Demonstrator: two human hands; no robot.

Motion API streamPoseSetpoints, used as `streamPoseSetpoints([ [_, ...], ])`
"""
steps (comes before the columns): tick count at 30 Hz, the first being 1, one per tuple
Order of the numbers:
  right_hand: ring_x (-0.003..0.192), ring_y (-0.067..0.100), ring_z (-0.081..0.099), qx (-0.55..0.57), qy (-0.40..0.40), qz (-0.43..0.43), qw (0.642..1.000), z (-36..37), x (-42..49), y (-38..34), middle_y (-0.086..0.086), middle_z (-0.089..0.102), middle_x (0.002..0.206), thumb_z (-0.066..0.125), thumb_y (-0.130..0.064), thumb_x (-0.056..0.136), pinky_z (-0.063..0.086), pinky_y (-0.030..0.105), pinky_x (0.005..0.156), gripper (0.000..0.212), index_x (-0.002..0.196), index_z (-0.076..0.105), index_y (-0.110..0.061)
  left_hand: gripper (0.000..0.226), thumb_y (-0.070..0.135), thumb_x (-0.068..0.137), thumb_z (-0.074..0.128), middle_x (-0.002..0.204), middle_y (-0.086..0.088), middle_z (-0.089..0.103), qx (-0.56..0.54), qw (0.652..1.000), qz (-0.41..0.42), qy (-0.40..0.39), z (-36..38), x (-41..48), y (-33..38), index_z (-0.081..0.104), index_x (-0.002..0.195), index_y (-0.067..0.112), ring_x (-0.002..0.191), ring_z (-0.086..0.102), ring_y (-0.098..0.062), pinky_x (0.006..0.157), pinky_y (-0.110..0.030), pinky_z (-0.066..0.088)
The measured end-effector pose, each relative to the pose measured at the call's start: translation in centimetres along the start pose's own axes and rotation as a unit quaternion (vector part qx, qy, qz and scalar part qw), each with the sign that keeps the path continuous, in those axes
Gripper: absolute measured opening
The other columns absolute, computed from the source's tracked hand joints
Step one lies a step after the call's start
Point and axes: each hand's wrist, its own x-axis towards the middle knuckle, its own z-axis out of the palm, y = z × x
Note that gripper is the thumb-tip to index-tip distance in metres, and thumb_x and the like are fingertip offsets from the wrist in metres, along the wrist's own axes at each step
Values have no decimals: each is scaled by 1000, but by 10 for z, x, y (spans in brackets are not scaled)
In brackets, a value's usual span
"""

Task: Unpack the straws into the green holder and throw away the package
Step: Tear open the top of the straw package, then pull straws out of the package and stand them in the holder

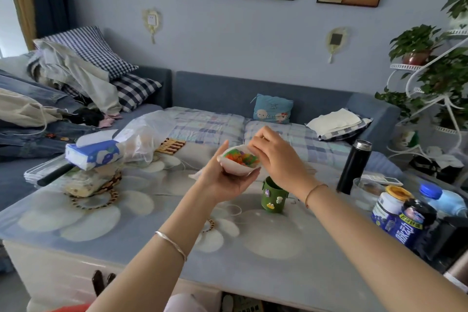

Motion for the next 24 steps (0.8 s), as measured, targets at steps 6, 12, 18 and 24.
streamPoseSetpoints([
  [6, 100, 12, 55, 267, 102, 288, 914, 40, -24, 16, 1, 57, 113, 43, -29, 98, 41, 13, 87, 23, 109, 59, -18, 63, 28, 57, 79, 88, -14, 71, 5, 984, 169, 54, -19, 41, -19, 64, 113, 2, 83, 66, -21, 78, -31, 57],
  [12, 135, 24, 39, 716, 151, 543, 412, 94, -58, 38, 9, 43, 146, 31, -37, 100, 30, 34, 110, 49, 139, 39, -9, 97, 41, 56, 91, 122, -2, 65, 214, 865, 389, 232, -45, 91, -43, 43, 137, 18, 109, 63, -17, 93, -40, 52],
  [18, 116, 27, 56, 734, 186, 545, 361, 130, -60, 69, -6, 69, 109, 28, -37, 100, 41, 30, 98, 49, 124, 57, -6, 70, 6, 67, 85, 112, -9, 69, 292, 796, 504, 165, -53, 130, -63, 49, 127, 6, 102, 69, -18, 78, -25, 58],
  [24, 96, 21, 67, 774, 196, 486, 355, 143, -62, 83, 10, 72, 106, 24, -37, 99, 48, 32, 88, 49, 123, 60, -15, 50, 0, 70, 82, 105, -4, 74, 394, 773, 484, 120, -60, 142, -66, 63, 116, 3, 97, 71, -13, 74, -23, 56],
])
